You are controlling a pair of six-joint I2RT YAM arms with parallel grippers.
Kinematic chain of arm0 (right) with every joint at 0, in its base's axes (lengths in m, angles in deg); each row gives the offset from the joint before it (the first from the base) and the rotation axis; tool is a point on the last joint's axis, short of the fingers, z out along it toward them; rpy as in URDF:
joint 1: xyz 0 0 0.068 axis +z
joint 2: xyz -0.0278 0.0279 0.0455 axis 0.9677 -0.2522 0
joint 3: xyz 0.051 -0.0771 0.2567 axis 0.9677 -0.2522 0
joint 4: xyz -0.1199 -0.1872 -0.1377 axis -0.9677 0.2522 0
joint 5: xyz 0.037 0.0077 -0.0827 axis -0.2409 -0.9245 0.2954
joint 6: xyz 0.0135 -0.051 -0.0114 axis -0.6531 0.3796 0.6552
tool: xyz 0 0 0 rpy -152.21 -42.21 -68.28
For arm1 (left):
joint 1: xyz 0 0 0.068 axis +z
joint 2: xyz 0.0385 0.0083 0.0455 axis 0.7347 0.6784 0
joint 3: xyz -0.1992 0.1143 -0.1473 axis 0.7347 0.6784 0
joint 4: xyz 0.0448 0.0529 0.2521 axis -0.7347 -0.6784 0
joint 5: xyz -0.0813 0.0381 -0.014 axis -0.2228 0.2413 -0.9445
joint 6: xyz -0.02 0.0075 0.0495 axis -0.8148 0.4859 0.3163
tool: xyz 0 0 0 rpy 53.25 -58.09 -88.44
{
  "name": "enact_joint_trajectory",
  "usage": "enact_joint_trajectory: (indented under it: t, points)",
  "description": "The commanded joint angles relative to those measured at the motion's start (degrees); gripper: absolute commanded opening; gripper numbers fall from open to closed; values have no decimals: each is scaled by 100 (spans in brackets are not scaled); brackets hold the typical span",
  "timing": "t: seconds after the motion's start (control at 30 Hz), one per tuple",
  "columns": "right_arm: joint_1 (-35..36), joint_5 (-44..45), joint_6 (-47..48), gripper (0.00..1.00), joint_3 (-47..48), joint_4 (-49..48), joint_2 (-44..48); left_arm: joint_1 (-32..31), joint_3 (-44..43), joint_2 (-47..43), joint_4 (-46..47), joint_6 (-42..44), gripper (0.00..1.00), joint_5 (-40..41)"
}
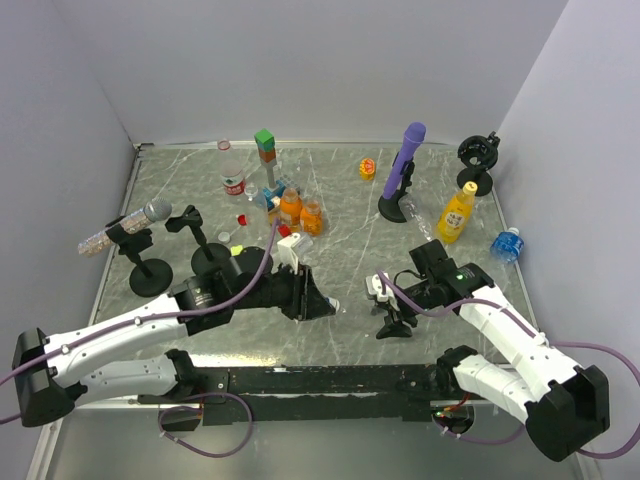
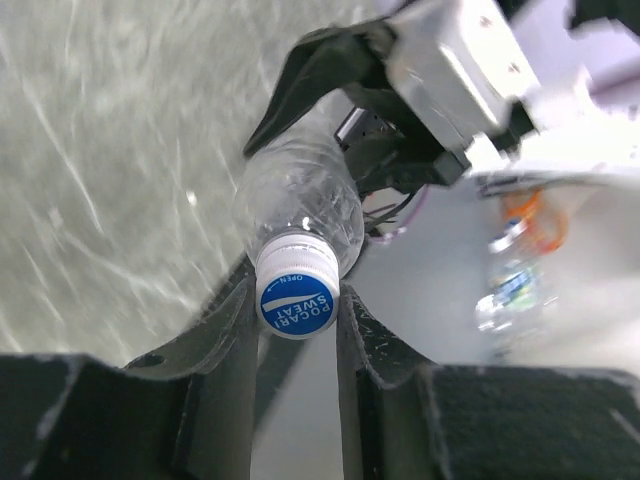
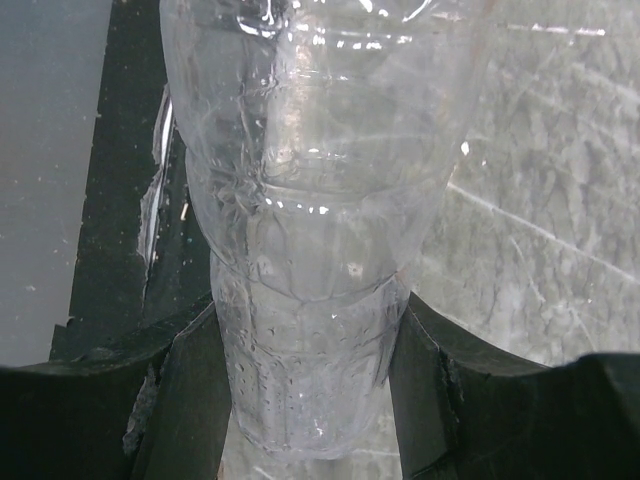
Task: Unscrew the bottle caps
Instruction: Unscrew the bottle cap from the plastic bottle.
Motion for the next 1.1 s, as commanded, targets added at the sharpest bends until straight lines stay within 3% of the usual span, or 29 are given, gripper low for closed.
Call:
enact_joint_trajectory:
  t: [0.0, 0.07, 0.13, 0.17, 0.27, 0.43, 0.53, 0.77, 0.93, 1.07]
  points:
    - [28, -255, 324, 16, 20, -237, 3, -83, -495, 158, -712, -1844, 1, 386]
    - [28, -238, 298, 16, 20, -245, 30, -92, -654, 202, -913, -1792, 1, 614]
    - [19, -229, 289, 16, -15, -263, 65, -92, -733, 220, -959, -1643, 7, 729]
    - [19, -229, 289, 16, -15, -263, 65, -92, -725, 211, -906, -1582, 16, 712]
    - [19, -238, 289, 16, -6, -245, 74, -92, -567, 54, -582, -1266, 57, 651]
    - [19, -264, 324, 16, 3, -237, 38, -84, -242, -648, -291, 41, 99, 344]
    - [19, -282, 333, 16, 11, -228, 38, -84, 65, -1149, -177, 1149, 97, 255]
    - [19, -256, 307, 16, -6, -245, 38, -84, 1173, -2003, 859, 4610, 97, -78]
    - [-8, -255, 306, 16, -15, -245, 12, 39, 1025, -1443, 1379, 5291, 99, -525]
    - [-16, -255, 307, 16, -6, -245, -6, 180, 761, -897, 1458, 5345, 89, -1088]
